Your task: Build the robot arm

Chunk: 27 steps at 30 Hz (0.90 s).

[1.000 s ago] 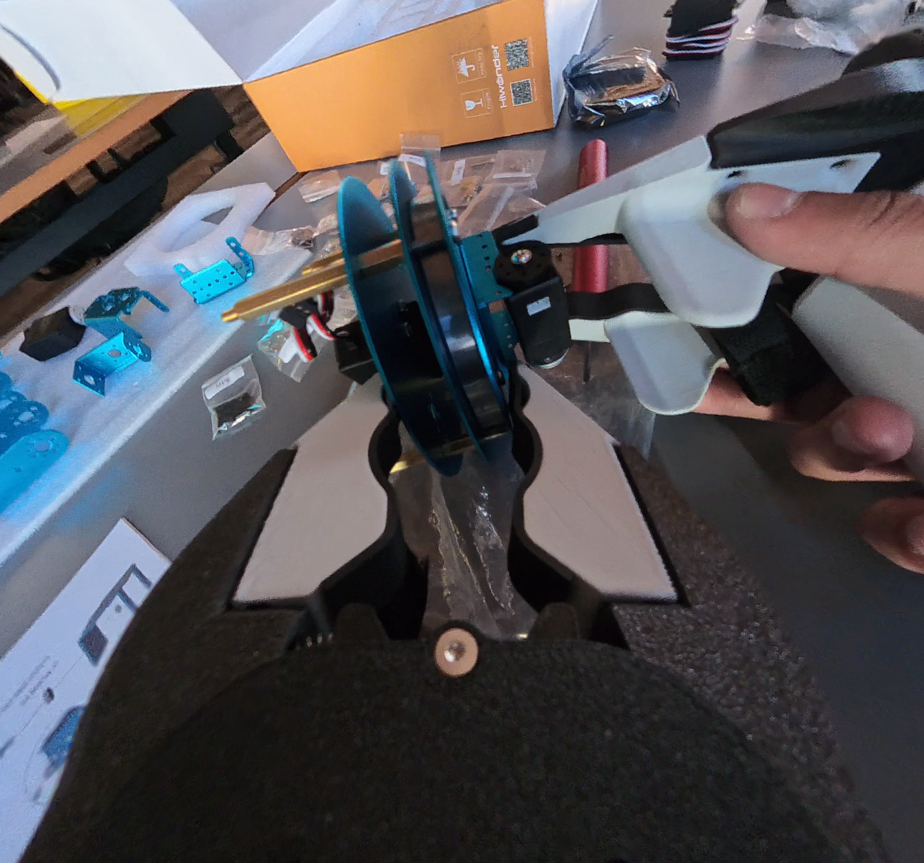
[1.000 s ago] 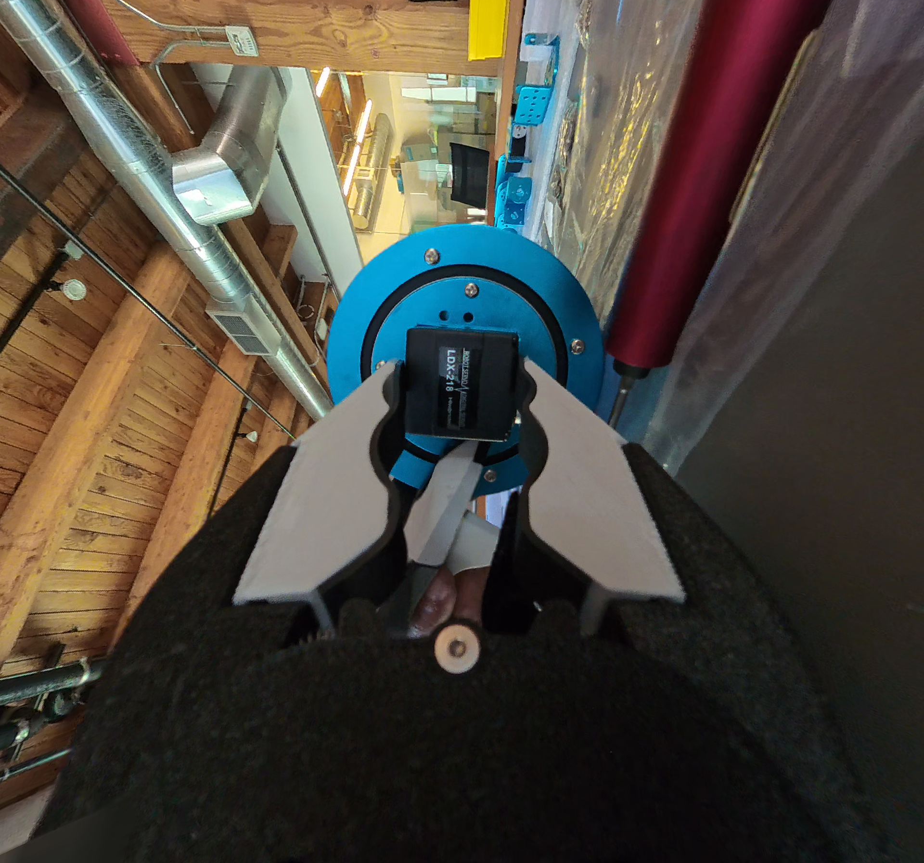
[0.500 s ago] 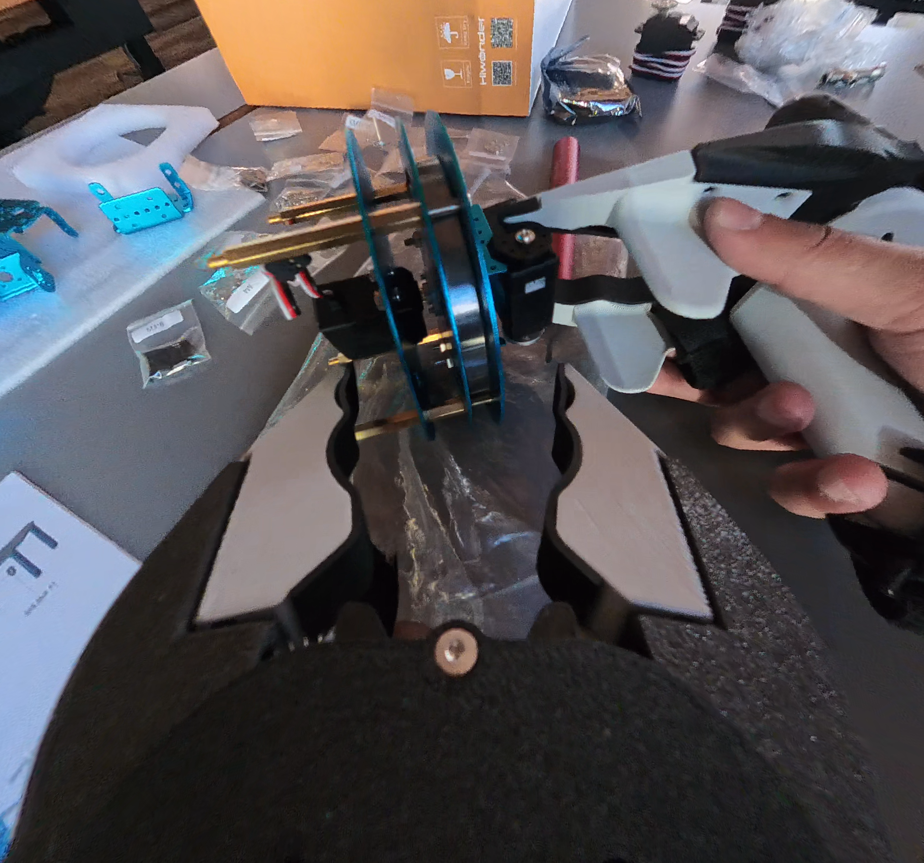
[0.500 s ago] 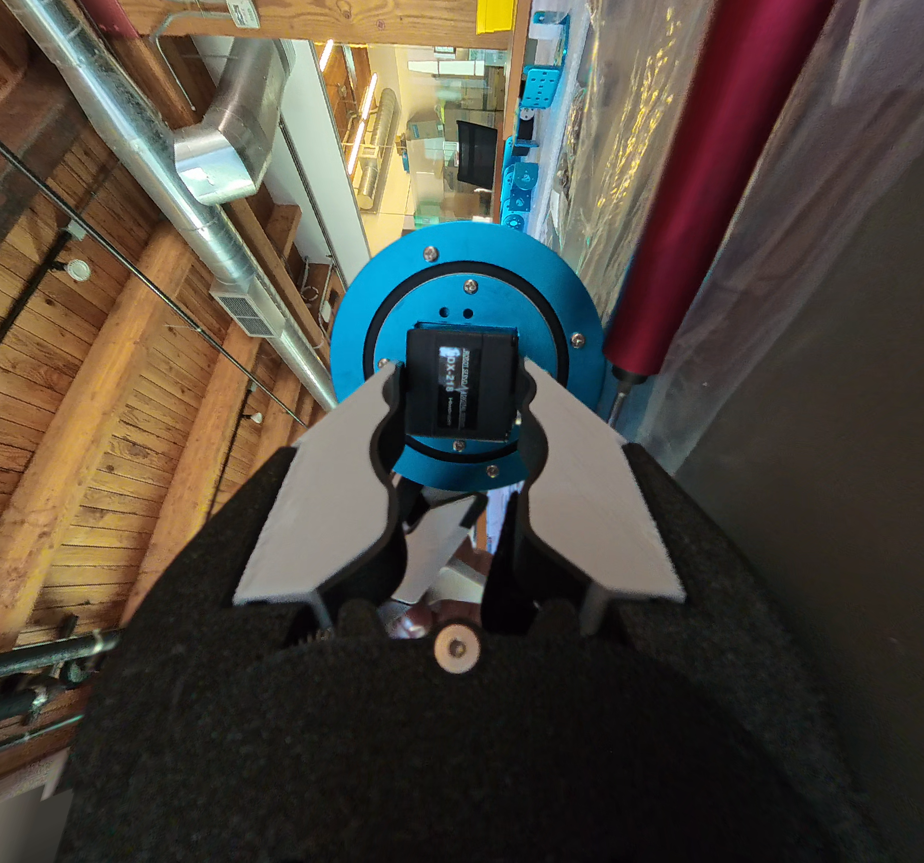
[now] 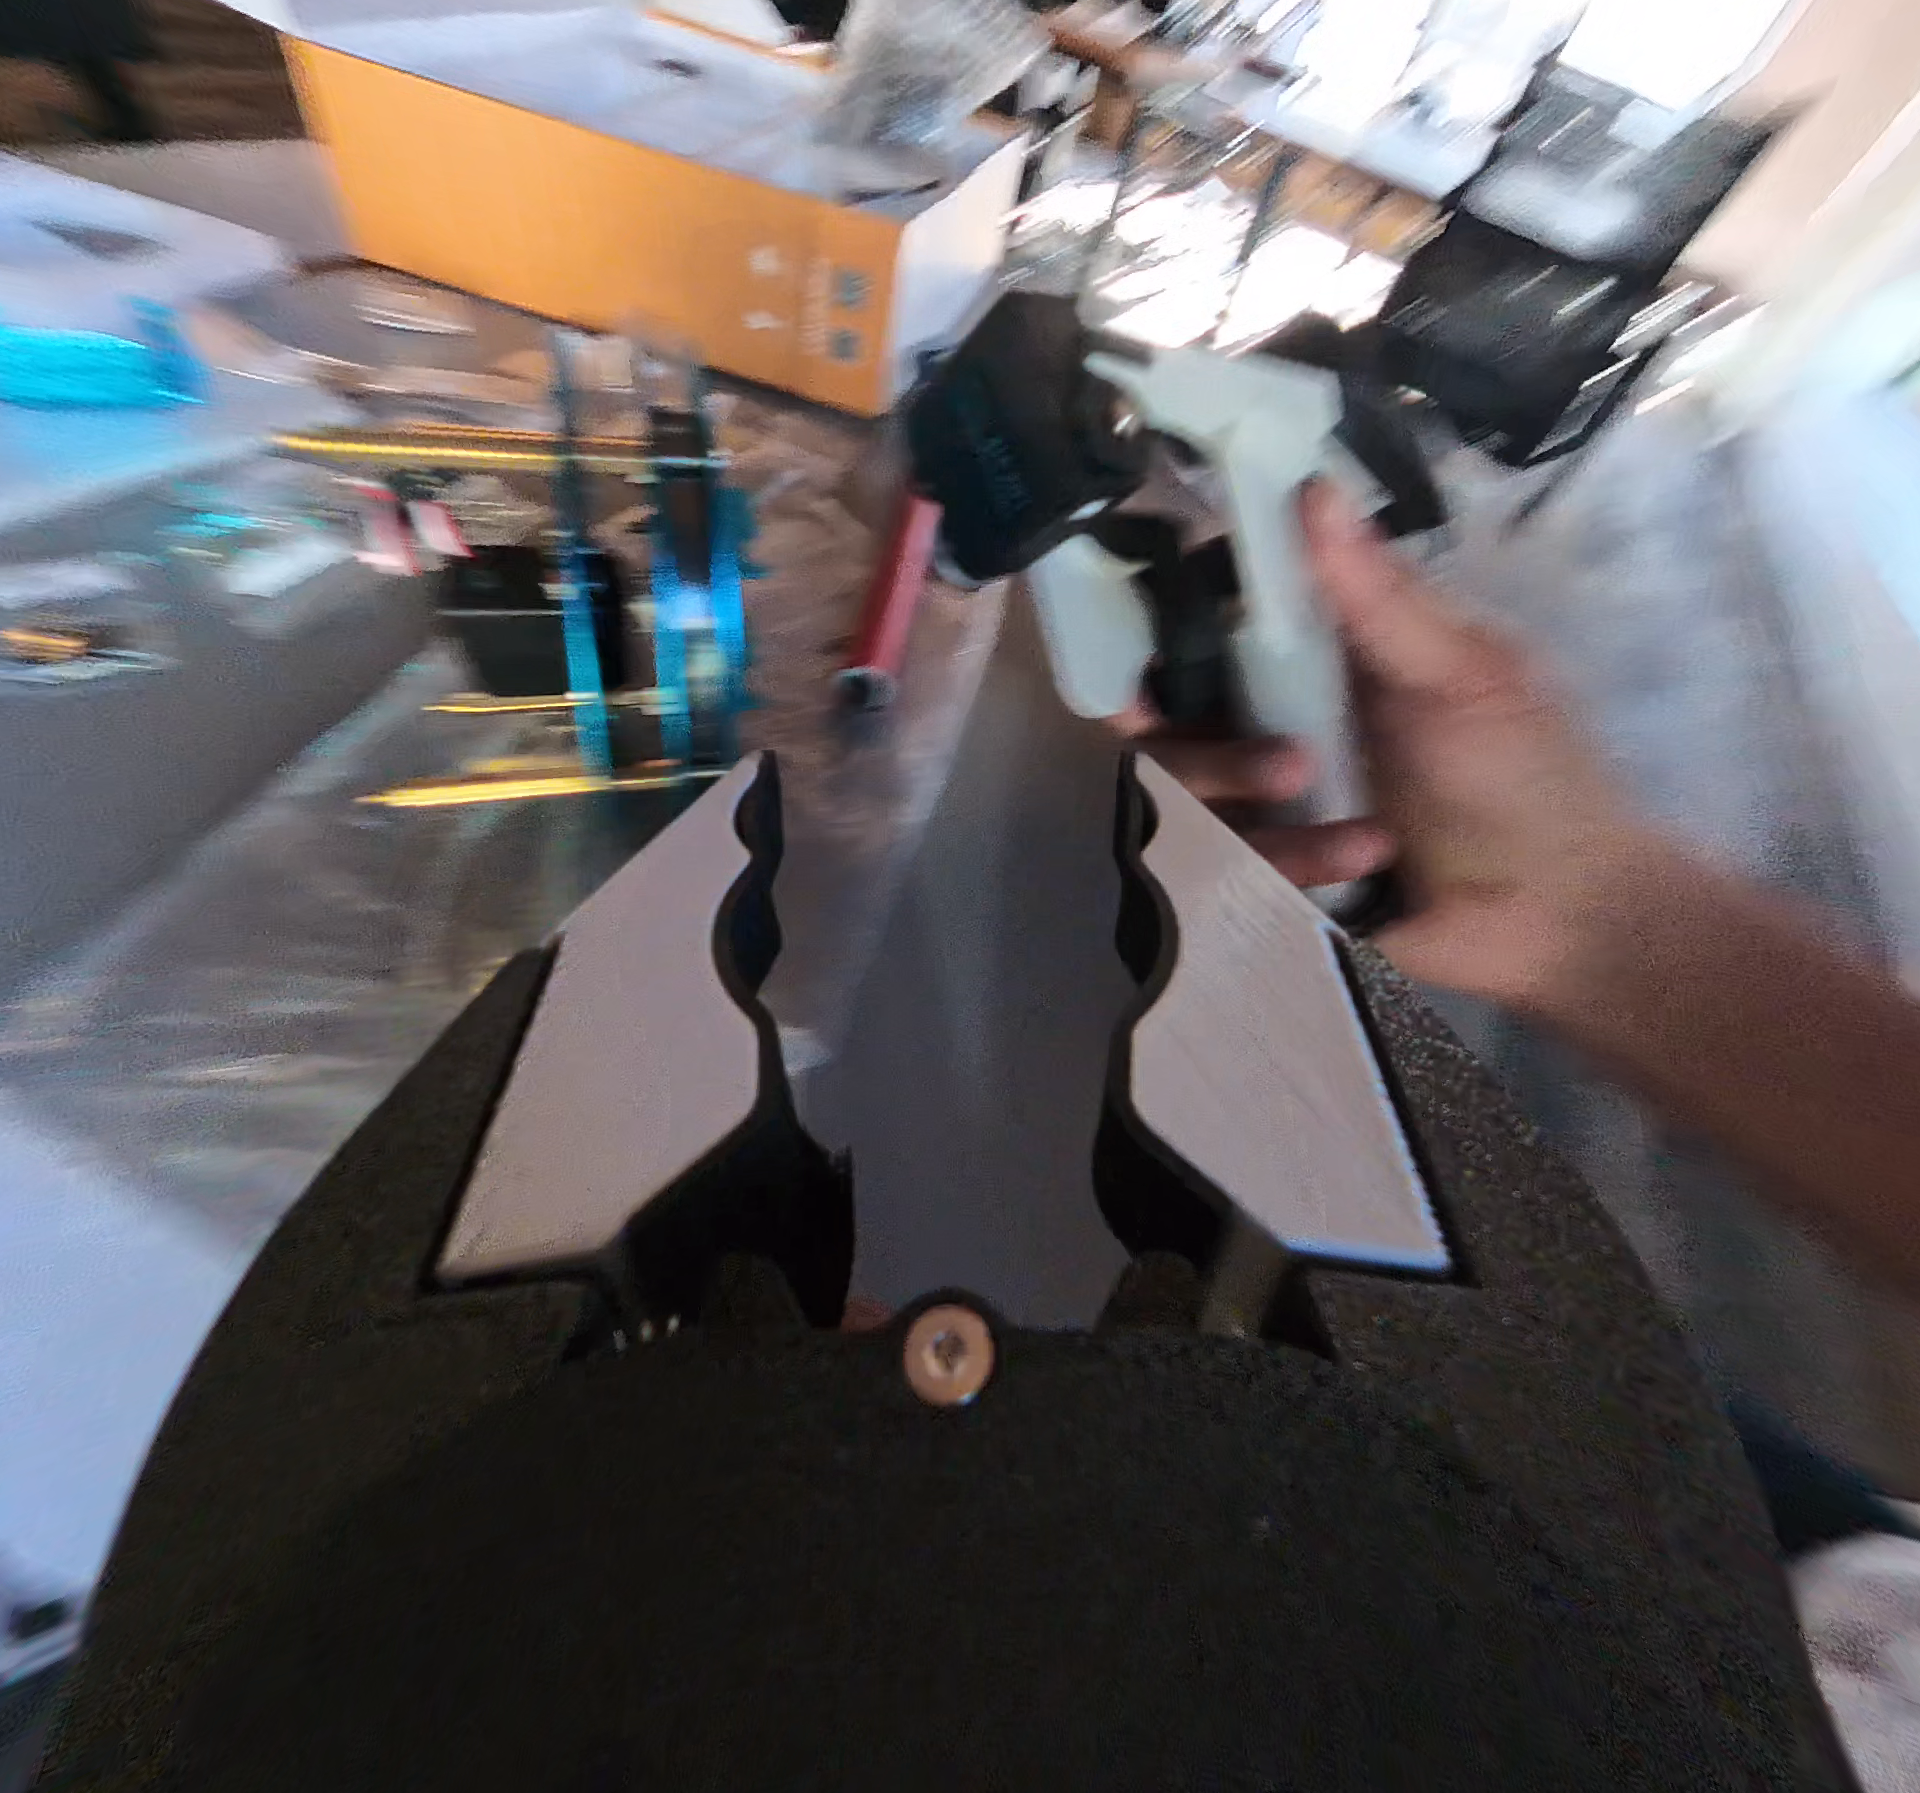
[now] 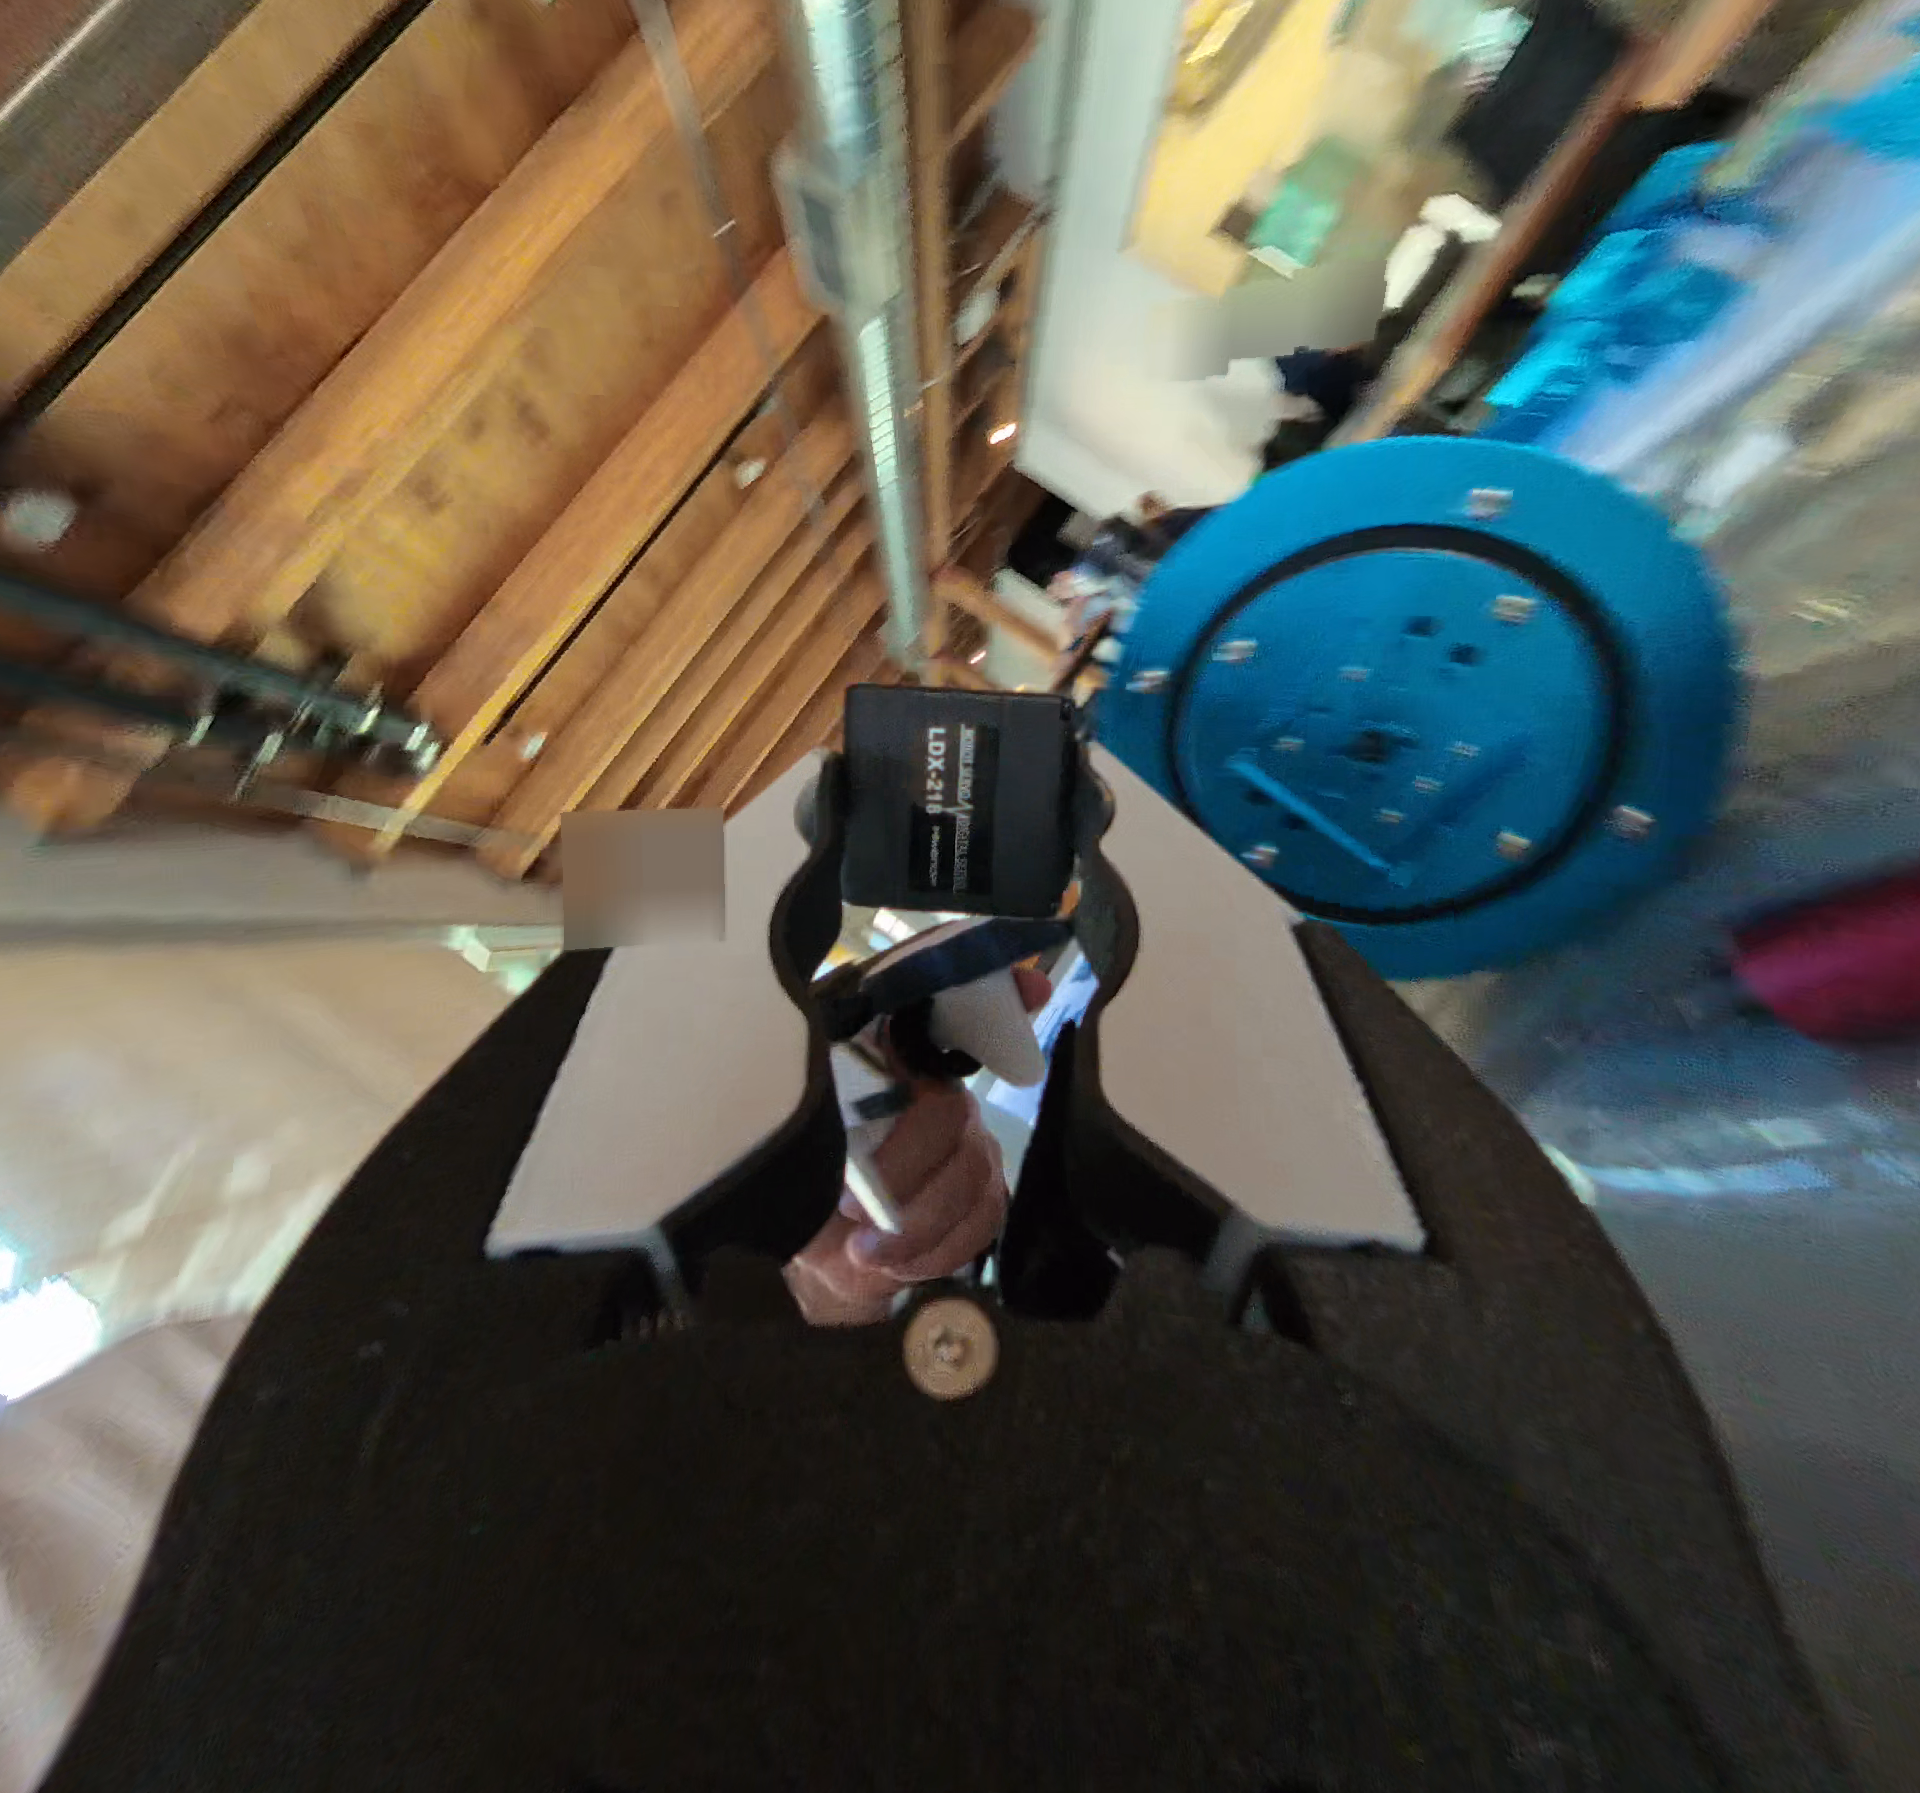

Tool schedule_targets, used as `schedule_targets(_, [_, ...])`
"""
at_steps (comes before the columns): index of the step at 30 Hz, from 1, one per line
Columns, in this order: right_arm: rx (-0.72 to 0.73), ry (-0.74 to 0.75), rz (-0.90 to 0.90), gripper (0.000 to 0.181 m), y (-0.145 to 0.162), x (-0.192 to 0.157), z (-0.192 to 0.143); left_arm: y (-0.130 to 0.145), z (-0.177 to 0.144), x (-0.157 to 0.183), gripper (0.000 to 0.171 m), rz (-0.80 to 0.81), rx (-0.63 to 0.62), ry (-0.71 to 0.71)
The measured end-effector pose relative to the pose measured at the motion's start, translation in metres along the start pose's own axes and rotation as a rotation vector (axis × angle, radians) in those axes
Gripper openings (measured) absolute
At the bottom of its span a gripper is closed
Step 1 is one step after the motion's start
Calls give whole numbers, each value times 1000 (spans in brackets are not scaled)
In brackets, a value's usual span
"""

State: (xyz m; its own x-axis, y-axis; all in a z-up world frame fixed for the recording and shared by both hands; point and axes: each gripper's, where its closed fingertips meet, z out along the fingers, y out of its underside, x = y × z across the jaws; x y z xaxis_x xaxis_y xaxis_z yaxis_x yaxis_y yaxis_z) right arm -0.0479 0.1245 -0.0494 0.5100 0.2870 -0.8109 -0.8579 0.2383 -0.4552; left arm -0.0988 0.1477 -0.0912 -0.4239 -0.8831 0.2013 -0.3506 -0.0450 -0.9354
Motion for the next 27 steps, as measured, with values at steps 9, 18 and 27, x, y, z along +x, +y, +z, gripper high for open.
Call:
schedule_targets(9, [-211, -641, -235, 41, 45, -107, 8, -53, -38, 57, 61, -964, 313, 784])
schedule_targets(18, [-332, -626, -455, 41, 68, -117, 20, -49, -47, 54, 53, -1146, 391, 925])
schedule_targets(27, [-422, -437, -679, 42, 79, -96, 13, -42, -56, 61, 53, -1116, 342, 936])
